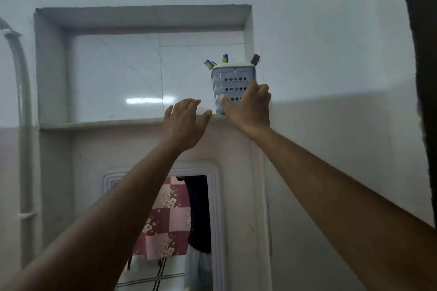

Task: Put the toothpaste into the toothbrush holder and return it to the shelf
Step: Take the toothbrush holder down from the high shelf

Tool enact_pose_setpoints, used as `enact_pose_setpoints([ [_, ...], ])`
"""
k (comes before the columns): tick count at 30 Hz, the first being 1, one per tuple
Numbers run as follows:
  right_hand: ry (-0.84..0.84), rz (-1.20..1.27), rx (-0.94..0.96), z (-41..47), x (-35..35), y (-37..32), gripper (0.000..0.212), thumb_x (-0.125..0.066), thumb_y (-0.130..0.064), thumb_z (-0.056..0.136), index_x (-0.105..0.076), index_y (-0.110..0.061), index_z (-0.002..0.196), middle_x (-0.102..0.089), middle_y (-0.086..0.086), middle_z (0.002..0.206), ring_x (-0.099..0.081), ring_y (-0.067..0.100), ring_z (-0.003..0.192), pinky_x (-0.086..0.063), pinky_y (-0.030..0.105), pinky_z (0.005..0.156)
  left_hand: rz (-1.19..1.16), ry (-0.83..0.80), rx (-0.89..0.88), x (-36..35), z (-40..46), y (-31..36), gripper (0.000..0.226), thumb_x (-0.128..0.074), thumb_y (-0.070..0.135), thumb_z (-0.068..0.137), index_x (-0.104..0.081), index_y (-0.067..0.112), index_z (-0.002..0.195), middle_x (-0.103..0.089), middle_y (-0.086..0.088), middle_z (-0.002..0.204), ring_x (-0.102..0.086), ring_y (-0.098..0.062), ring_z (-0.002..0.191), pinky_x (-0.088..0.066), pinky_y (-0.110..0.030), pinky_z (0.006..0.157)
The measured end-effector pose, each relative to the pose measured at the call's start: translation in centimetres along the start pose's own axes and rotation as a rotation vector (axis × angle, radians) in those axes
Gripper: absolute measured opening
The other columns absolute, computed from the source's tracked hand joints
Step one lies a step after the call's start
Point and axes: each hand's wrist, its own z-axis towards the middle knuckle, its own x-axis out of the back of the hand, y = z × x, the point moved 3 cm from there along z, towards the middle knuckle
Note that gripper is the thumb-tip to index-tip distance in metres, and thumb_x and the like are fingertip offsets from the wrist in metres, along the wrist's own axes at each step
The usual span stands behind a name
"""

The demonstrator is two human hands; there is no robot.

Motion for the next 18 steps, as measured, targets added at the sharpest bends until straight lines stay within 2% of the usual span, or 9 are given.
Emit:
enact_pose_setpoints([
  [2,0.053,-0.063,-0.024,0.4,-0.9,-0.1,0.095,-0.083,-0.057,0.089,-0.042,-0.001,0.153,-0.041,0.018,0.150,-0.045,0.040,0.138,-0.051,0.046,0.104,0.041,-0.040,0.017,-0.5,0.4,-1.0,0.070,-0.035,0.066,0.108,-0.053,0.018,0.156,-0.055,-0.006,0.160,-0.046,-0.028,0.152,-0.029,-0.053,0.127],
  [6,0.117,-0.188,-0.055,0.2,-2.4,-0.9,0.117,-0.086,-0.071,0.078,-0.038,0.003,0.155,-0.041,0.019,0.151,-0.047,0.039,0.136,-0.052,0.046,0.106,0.073,-0.037,-0.008,-1.4,0.2,-2.5,0.075,-0.026,0.071,0.108,-0.060,0.019,0.150,-0.063,-0.006,0.153,-0.053,-0.026,0.147,-0.033,-0.047,0.122],
  [11,0.150,-0.208,-0.055,-0.1,-3.6,-1.7,0.124,-0.088,-0.059,0.083,-0.024,0.005,0.168,-0.032,0.024,0.163,-0.042,0.043,0.143,-0.045,0.049,0.114,0.060,-0.017,-0.064,-1.4,0.2,-3.1,0.065,-0.031,0.063,0.111,-0.063,0.019,0.145,-0.067,-0.004,0.146,-0.057,-0.026,0.142,-0.037,-0.046,0.116],
  [15,0.182,-0.155,-0.084,0.2,-3.5,-1.9,0.130,-0.094,-0.061,0.066,-0.032,0.000,0.163,-0.039,0.019,0.151,-0.044,0.042,0.136,-0.046,0.048,0.108,0.041,0.026,-0.106,-1.3,0.1,-4.2,0.058,-0.033,0.057,0.113,-0.067,0.018,0.140,-0.072,-0.003,0.139,-0.063,-0.027,0.134,-0.040,-0.045,0.111],
  [18,0.164,-0.159,-0.113,0.5,-3.2,-1.8,0.131,-0.095,-0.065,0.063,-0.035,-0.001,0.160,-0.046,0.017,0.149,-0.046,0.039,0.136,-0.047,0.046,0.106,0.044,0.045,-0.115,-1.3,-0.1,-5.0,0.056,-0.032,0.054,0.114,-0.069,0.018,0.137,-0.073,-0.001,0.135,-0.065,-0.027,0.129,-0.042,-0.044,0.108],
])
